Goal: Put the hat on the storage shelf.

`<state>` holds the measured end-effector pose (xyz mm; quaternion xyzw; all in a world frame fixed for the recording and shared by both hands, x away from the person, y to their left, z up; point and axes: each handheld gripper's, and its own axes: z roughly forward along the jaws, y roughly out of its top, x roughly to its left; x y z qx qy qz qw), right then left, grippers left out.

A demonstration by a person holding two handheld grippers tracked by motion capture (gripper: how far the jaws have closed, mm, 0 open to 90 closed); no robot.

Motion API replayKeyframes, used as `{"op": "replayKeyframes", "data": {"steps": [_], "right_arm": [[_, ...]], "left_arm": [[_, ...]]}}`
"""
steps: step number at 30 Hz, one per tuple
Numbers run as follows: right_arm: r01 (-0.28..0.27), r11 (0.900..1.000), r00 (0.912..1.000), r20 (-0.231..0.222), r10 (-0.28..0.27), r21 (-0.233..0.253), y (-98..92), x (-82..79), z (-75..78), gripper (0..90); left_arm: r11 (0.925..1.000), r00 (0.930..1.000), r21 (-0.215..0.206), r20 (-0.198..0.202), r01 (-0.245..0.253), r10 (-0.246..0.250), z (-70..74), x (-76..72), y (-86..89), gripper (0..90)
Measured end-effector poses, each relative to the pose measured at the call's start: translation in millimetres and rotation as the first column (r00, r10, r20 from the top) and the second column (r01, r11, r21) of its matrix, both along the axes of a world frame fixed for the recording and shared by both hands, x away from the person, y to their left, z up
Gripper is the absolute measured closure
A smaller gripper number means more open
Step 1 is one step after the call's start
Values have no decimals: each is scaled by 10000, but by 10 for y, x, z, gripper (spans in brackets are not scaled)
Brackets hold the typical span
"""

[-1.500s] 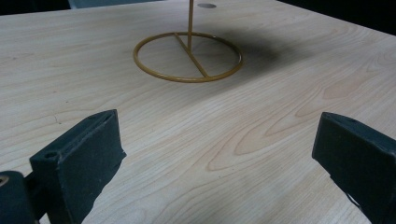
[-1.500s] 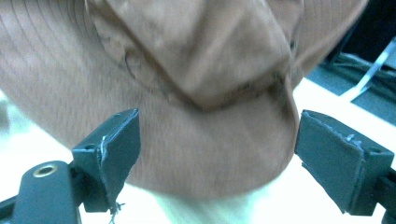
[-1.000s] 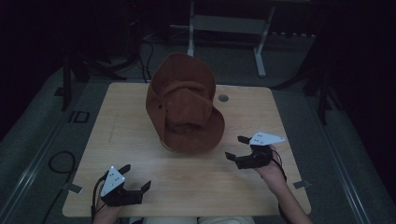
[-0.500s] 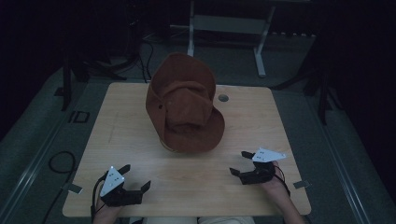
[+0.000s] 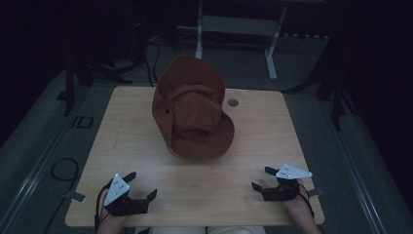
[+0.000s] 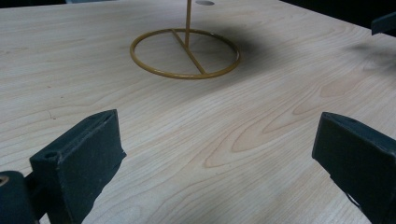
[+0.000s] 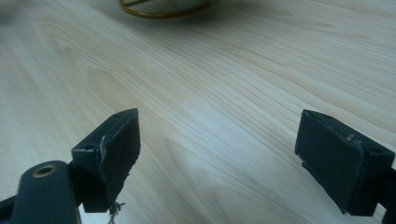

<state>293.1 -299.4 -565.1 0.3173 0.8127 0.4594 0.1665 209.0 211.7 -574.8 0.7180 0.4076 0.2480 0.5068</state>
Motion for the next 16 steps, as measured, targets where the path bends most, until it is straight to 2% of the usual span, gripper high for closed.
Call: {"op": "replayKeyframes", "data": {"steps": [1,5,16], "right_arm": [[135,9999,9999,24,-135,-69,-35,3,-8,141],[499,9986,9987,-57,-498,193,-141,34,-34,142],[501,9987,9987,-6,-501,46,-148,54,-56,141]], "left_arm": [[10000,10000,-23,-7,4,-4,-1,1,1,21],[10000,10000,-19,-19,-18,18,-5,5,0,21],[10000,10000,-24,-6,-5,5,-9,6,-1,21]]}}
